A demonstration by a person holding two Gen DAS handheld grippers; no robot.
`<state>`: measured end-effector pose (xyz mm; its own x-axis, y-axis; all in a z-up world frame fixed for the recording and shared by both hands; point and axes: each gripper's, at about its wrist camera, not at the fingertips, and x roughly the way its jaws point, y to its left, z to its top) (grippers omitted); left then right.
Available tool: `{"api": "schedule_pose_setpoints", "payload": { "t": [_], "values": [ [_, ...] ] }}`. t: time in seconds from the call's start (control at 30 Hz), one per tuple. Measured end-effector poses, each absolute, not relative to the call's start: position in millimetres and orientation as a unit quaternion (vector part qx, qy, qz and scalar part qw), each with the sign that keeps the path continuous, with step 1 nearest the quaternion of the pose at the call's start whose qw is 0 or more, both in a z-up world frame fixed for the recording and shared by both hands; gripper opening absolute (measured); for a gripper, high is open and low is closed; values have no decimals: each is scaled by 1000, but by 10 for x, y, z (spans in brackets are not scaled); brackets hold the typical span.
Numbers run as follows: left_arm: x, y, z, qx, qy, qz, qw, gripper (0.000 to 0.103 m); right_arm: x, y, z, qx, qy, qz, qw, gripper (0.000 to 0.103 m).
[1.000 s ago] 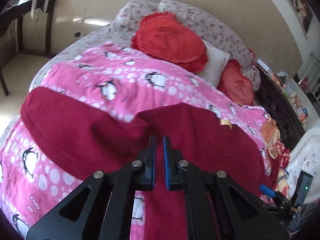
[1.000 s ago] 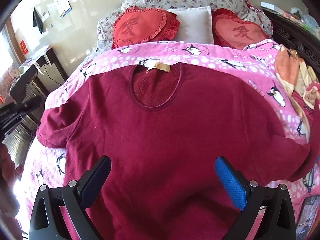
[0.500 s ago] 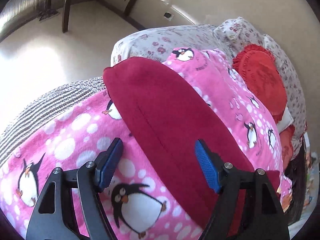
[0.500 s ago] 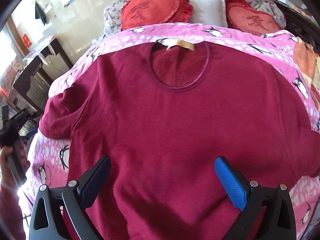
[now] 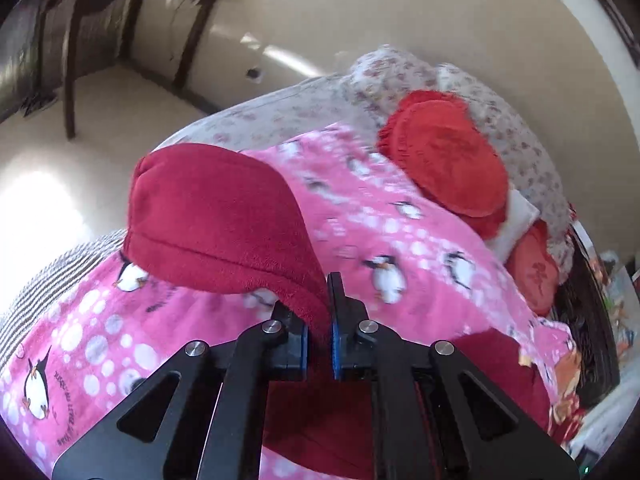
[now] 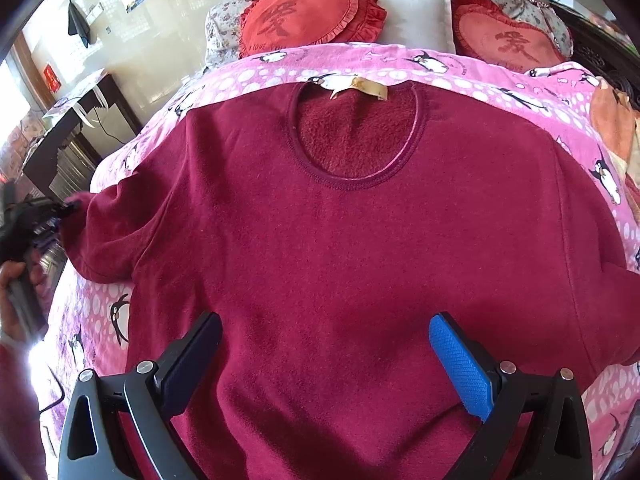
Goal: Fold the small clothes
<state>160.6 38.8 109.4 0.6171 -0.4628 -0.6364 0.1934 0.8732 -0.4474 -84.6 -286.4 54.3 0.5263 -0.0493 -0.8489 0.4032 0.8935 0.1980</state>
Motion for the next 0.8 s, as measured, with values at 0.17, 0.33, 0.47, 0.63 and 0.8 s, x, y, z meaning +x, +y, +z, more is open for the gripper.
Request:
{"api": "schedule_pose_setpoints", "payload": {
  "t": [0.17, 0.33, 0.47, 0.63, 0.8],
  "values": [
    [765, -580, 1547, -77, 346, -322, 878, 7, -956, -3031, 650, 212, 448, -148, 856, 103],
    [81, -1652, 1076, 6, 393, -435, 810, 10, -1164, -3274, 794, 211, 430, -185, 858, 103],
    [-199, -2060, 597, 41, 466, -463, 753, 29, -1425, -3556, 824, 225, 425, -222, 848, 103],
    [-379, -1814, 781, 60, 442, -471, 761, 50, -1653, -3785, 852, 243, 415, -239, 844, 103],
    [-194, -1205, 946, 62, 388, -399, 829, 73, -1528, -3800, 925, 241, 399, -215, 858, 103]
  ]
}}
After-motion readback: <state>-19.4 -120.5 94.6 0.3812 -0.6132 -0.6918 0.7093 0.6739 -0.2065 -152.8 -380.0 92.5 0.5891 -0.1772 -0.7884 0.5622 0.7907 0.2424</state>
